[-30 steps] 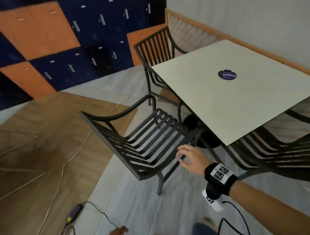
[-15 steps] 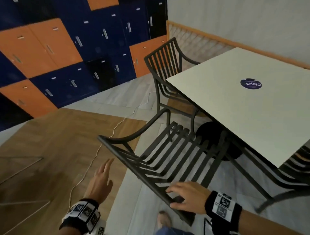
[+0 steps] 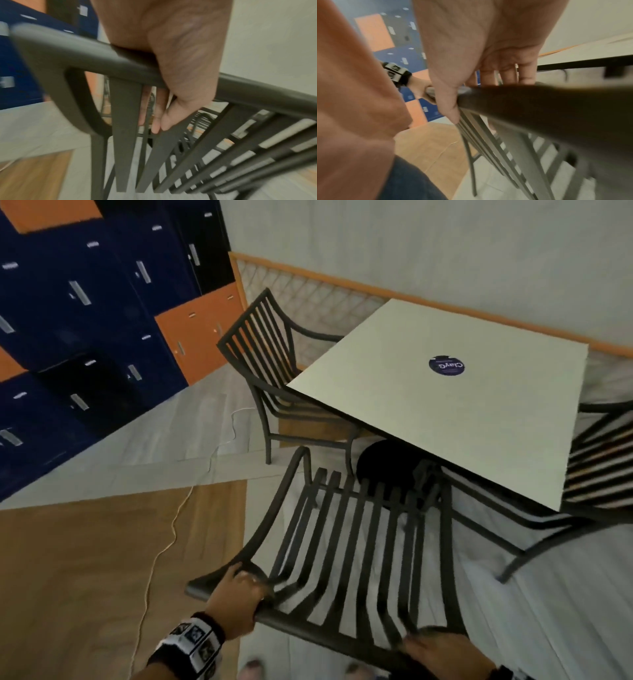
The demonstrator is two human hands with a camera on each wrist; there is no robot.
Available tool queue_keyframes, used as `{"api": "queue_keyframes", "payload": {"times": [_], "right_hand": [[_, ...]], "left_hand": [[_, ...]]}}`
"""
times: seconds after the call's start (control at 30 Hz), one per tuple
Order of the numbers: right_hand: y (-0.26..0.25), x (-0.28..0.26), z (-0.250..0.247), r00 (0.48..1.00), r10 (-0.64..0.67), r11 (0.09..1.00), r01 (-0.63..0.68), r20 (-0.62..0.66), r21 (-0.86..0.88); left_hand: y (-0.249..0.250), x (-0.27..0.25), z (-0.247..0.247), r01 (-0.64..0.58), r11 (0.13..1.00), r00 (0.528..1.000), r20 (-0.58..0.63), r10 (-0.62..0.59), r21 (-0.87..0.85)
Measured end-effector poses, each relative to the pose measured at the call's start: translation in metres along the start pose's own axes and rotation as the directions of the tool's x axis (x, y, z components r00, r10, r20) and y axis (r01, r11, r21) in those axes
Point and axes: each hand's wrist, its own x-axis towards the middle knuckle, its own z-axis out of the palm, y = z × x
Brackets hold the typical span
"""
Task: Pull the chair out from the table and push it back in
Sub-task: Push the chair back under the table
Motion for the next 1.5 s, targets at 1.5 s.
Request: {"api": "queue_keyframes", "payload": {"times": [1.5], "right_hand": [[-0.175,0.033,-0.078,0.702,0.655,0.711,-0.451,-0.278,0.539]], "left_hand": [[-0.141,0.113,-0.081,-0.488,0.846,0.871,0.060,0.488,0.215]]}}
